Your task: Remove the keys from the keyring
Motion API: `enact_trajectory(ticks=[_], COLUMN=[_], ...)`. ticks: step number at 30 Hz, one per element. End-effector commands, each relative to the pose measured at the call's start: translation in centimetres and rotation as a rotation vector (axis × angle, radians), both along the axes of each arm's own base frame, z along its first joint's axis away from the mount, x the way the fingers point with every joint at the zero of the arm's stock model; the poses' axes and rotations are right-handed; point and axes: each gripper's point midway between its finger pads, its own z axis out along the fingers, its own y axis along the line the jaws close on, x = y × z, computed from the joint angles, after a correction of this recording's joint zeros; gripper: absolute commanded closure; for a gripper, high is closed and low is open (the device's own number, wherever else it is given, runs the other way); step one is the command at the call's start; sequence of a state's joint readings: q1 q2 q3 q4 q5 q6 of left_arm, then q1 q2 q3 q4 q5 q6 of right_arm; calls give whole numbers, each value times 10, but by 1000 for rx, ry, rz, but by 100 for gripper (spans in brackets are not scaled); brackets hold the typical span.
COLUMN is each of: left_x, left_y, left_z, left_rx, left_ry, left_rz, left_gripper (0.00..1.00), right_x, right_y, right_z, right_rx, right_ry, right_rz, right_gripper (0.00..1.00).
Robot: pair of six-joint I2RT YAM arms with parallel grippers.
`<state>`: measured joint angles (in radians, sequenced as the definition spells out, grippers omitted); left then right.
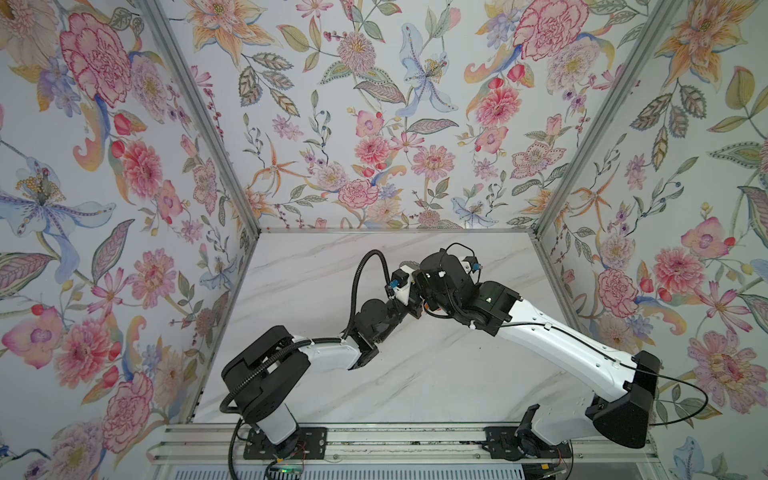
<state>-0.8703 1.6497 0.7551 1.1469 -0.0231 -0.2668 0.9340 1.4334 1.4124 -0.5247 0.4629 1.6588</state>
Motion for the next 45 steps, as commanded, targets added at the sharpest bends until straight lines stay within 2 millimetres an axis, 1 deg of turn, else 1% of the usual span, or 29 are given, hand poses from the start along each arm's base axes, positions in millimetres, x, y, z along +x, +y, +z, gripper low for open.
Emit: enact_trajectory(ticks=[1,10,14,20,23,26,28,29,30,34,37,39,41,45], left_x=[1,-7,-9,-7,-8,-7,-6,-9,-8,-6,-3,0,-1,-12], left_y=[-7,-10,-6,1,3,6,8,13,15,17,18,19,15,3], left_z=[-2,-6,-4,-2,-1,-1,-1,14,18,24,21,18,14,11], left_rx=[62,162,208,255,268,272,275,253,246,243,250,244,247,230], left_ry=[-24,-78,-122,-157,-184,-201,-211,-238,-245,-263,-260,-245,-223,-186], left_rz=[-35,-84,-74,-51,-63,-67,-63,-54,-51,-53,-58,-73,-116,-222], left_gripper=[100,100,100,100,100,100,100,100,100,100,100,100,100,100], right_x=[-3,3,8,15,18,20,19,19,20,20,20,19,19,18], right_y=[0,-15,-21,-20,-20,-24,-27,-28,-29,-22,-18,-16,-15,-17], right_z=[25,31,34,30,29,30,26,24,21,15,13,15,17,15], right_rx=[63,82,112,195,272,311,340,366,385,447,475,495,482,482], right_ry=[-57,-72,-75,-59,-68,-82,-80,-78,-77,-81,-79,-95,-102,-98], right_rz=[-3,-38,-55,-48,-50,-48,-57,-58,-57,-7,26,47,57,50], right_gripper=[100,100,100,100,100,100,100,100,100,100,100,100,100,100])
